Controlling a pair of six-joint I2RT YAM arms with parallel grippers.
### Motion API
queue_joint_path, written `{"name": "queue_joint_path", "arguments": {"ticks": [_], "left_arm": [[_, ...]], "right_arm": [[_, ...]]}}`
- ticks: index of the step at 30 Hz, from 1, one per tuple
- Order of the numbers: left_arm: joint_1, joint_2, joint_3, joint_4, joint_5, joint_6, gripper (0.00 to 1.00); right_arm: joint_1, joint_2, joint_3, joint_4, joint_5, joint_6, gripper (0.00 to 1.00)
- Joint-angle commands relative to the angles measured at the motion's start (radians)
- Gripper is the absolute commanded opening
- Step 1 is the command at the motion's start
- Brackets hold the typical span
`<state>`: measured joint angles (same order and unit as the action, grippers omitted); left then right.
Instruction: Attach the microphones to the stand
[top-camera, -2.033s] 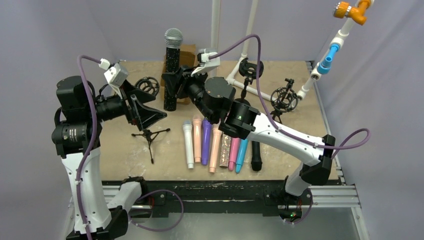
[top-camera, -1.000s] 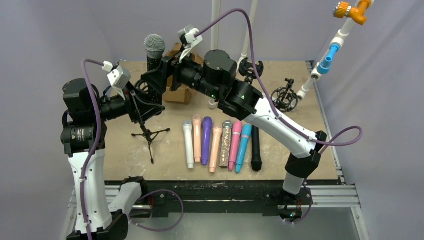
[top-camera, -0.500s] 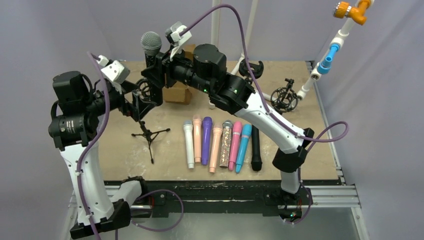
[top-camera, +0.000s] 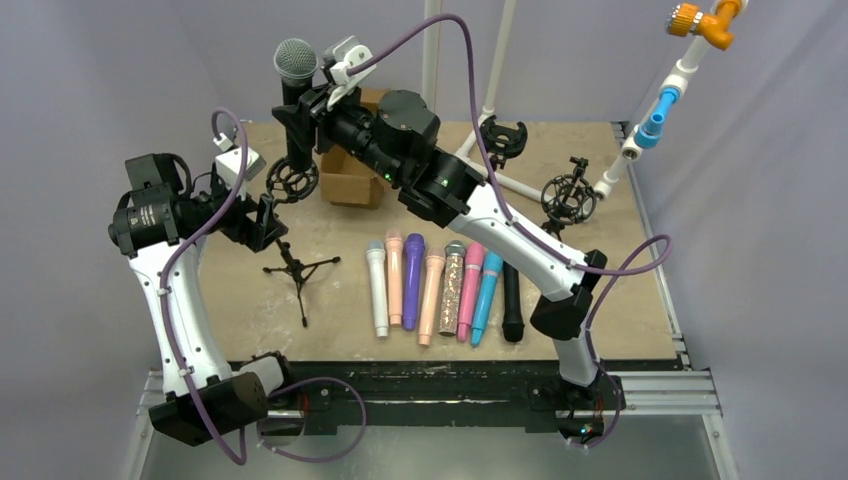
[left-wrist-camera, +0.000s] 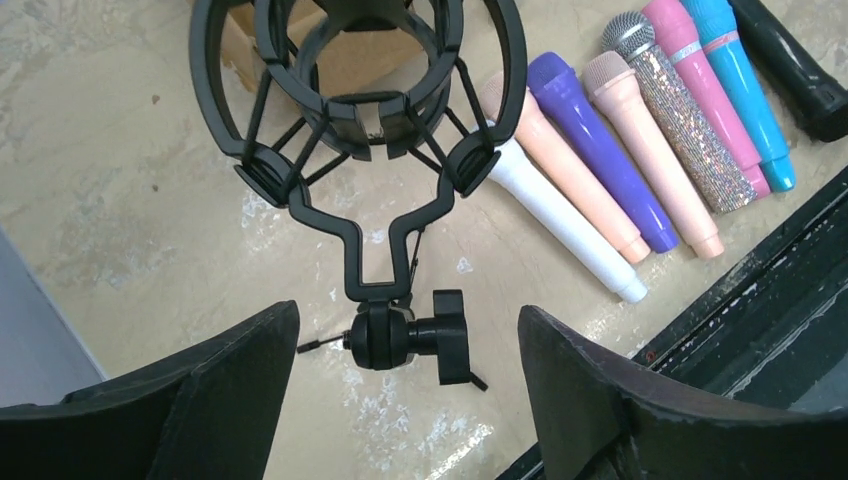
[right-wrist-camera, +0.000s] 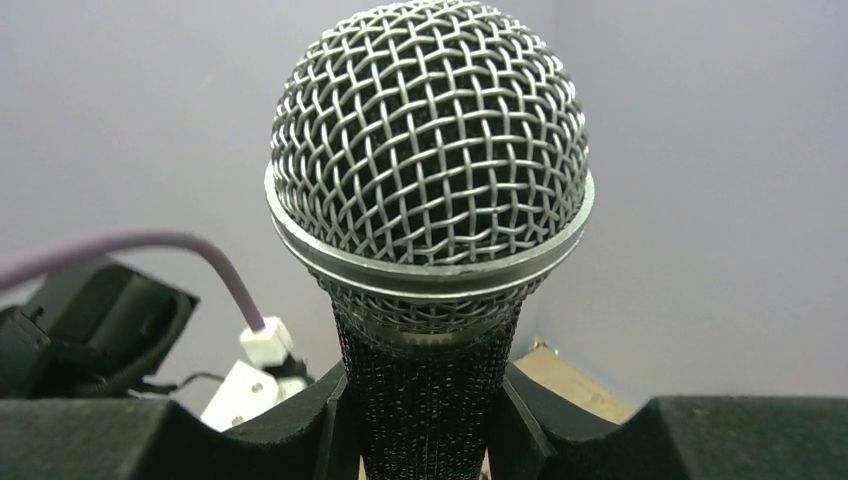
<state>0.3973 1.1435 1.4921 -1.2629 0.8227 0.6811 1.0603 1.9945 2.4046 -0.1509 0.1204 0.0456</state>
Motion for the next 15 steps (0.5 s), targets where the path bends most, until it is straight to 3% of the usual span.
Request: {"name": "queue_joint_path", "arguments": {"ticks": [1, 10, 15], "left_arm": [[0.006, -0.017, -0.042, 0.027, 0.006, 0.081, 0.76], [0.006, -0.006, -0.107, 0.086, 0.021, 0.112, 0.35], [0.006, -0.001, -0.11, 0.045, 0.043, 0.167, 0.26]], "right_arm": [[0.001, 0.007, 0.048, 0.176, -0.002, -0.041, 0.04], [0.003, 0.068, 0.045, 0.201, -0.043, -0.041, 0.02], [0.004, 0.079, 0.049, 0.196, -0.05, -0.041, 0.01]]}}
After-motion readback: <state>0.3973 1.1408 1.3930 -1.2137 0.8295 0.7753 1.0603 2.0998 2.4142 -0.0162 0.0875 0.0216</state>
